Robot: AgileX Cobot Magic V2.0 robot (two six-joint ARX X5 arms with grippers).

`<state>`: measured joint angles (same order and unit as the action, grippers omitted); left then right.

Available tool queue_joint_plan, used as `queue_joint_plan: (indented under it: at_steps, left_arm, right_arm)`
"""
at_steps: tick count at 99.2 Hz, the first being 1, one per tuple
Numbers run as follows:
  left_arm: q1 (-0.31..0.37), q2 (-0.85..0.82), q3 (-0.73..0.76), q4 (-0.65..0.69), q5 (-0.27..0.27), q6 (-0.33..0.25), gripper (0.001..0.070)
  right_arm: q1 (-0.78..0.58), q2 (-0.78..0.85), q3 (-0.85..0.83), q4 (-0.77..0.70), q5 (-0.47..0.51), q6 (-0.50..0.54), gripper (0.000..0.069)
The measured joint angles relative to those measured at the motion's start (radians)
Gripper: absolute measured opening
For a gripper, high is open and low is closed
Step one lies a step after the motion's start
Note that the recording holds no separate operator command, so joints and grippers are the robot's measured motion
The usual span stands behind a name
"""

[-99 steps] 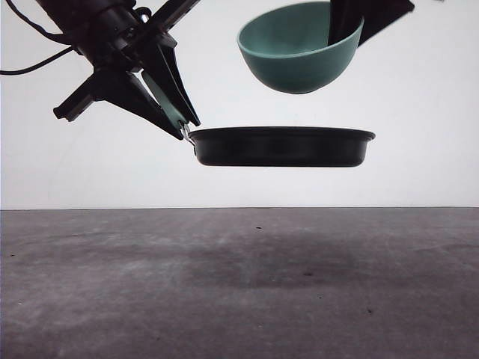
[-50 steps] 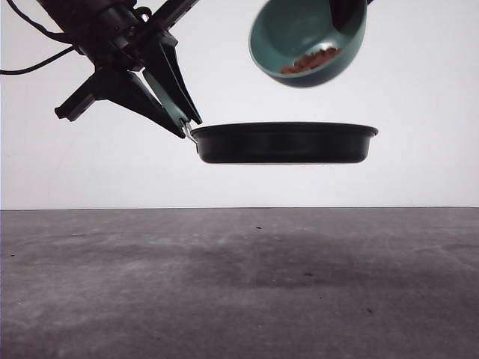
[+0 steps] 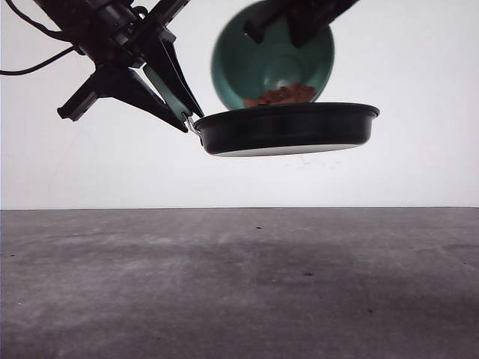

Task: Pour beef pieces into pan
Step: 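Tilt the bowl with the right gripper, pouring beef cubes into the pan, then move the emptied bowl away from the pan with the right gripper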

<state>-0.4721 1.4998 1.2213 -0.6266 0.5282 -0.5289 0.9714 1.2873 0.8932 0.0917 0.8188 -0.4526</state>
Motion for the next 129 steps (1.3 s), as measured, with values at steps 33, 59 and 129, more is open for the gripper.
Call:
queue_joint_plan:
  at_steps: [33,59,129]
  left_arm:
    - [0.000,0.000,0.000,-0.001,0.029,-0.008,0.0065]
    - [0.003,0.000,0.000,-0.001,0.031,-0.013,0.0065]
    - [0.057,0.000,0.000,-0.001,0.043,-0.023,0.0065]
  right_arm:
    - [-0.019,0.000,-0.018,0.162,-0.041,-0.260,0.0024]
    - [-0.031,0.000,-0.018,0.200,-0.095,-0.390,0.0024]
    - [-0.083,0.004,-0.018,0.340,-0.266,-0.622,0.0024]
